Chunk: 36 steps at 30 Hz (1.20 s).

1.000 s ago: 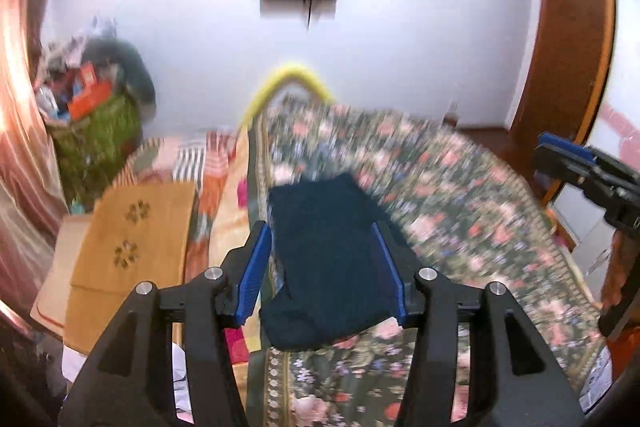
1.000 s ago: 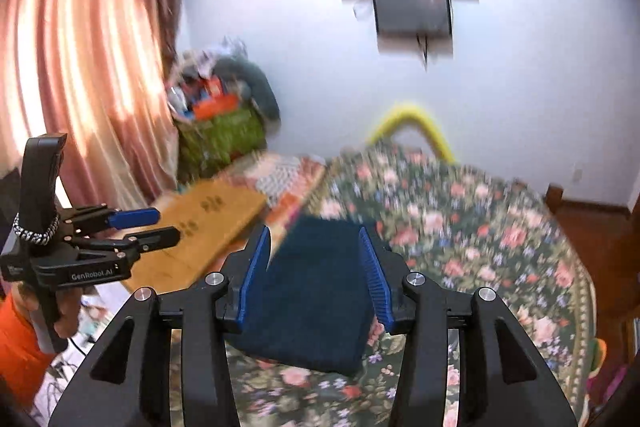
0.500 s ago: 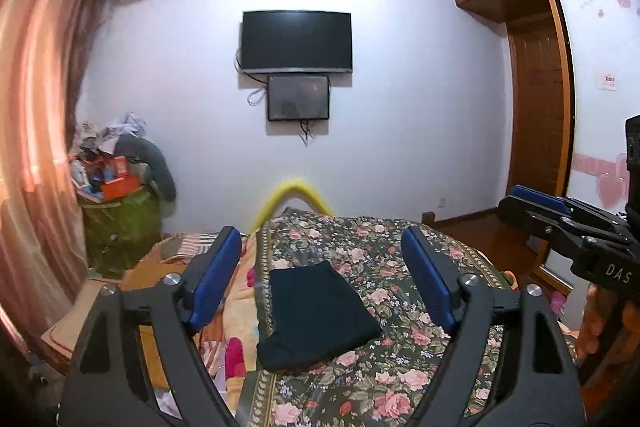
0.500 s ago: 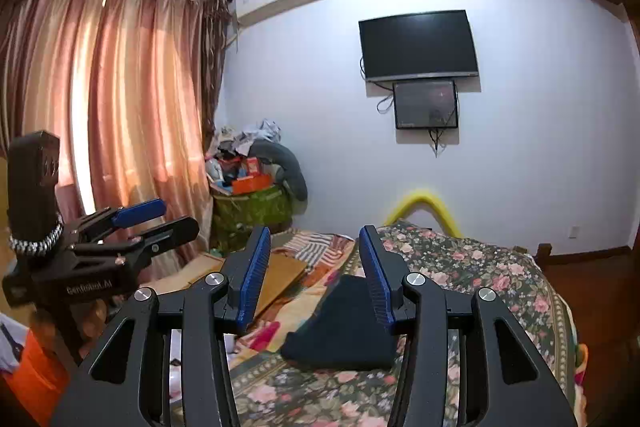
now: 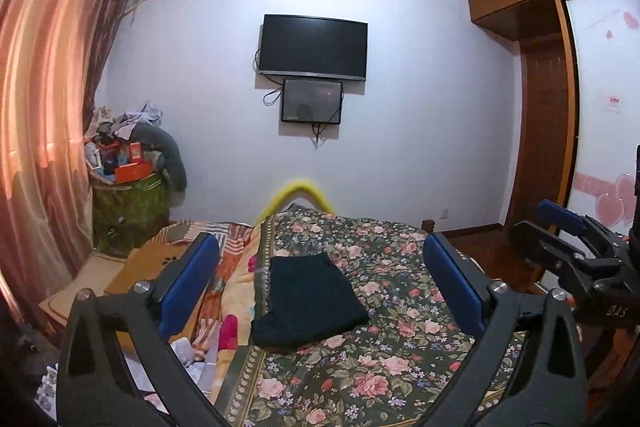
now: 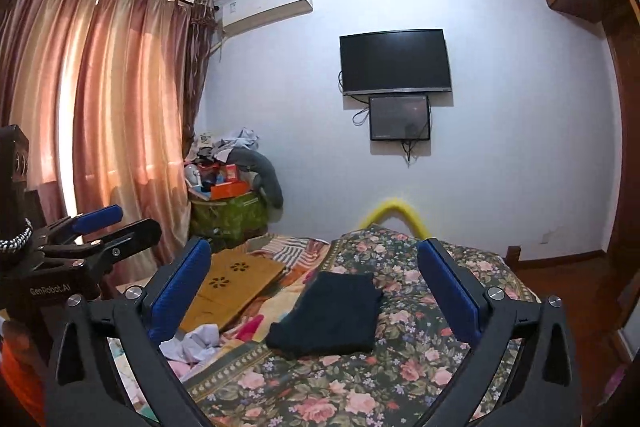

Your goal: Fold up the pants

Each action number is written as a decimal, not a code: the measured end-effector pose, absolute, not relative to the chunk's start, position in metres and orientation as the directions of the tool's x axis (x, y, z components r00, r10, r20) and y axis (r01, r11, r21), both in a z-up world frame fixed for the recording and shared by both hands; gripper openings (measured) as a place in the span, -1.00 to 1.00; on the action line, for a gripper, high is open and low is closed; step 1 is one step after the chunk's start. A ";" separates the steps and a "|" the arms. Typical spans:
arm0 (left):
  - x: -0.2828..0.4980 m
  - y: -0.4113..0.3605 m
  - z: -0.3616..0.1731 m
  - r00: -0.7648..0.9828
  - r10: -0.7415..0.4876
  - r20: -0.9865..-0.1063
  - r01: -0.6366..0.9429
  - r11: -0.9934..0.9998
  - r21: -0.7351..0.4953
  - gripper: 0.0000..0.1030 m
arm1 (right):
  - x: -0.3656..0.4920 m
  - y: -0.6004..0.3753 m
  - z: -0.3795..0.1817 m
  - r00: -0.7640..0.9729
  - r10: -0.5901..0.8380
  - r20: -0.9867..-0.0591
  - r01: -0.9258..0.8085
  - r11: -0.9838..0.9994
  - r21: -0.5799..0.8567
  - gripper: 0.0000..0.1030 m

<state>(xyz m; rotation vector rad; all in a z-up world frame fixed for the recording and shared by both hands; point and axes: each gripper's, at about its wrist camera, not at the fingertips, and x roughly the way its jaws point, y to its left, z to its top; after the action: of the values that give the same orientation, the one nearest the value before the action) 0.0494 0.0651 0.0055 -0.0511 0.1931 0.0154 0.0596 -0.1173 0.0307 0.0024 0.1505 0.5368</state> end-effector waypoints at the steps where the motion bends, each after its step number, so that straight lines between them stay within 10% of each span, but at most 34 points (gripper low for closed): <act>1: 0.049 0.066 0.005 0.981 0.012 -0.194 -0.022 0.998 -0.051 1.00 | 0.059 -0.118 0.029 0.847 0.511 -0.144 -0.510 0.859 0.046 1.00; 36: 0.047 0.062 -0.005 0.974 -0.005 -0.227 -0.003 0.999 -0.035 1.00 | 0.057 -0.129 0.018 0.838 0.509 -0.198 -0.509 0.859 0.052 1.00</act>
<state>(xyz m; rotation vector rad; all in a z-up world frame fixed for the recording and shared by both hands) 0.0469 0.0623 -0.0049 -0.0355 0.2288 -0.0007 0.0571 -0.1288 0.0185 -0.0033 0.2089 0.5385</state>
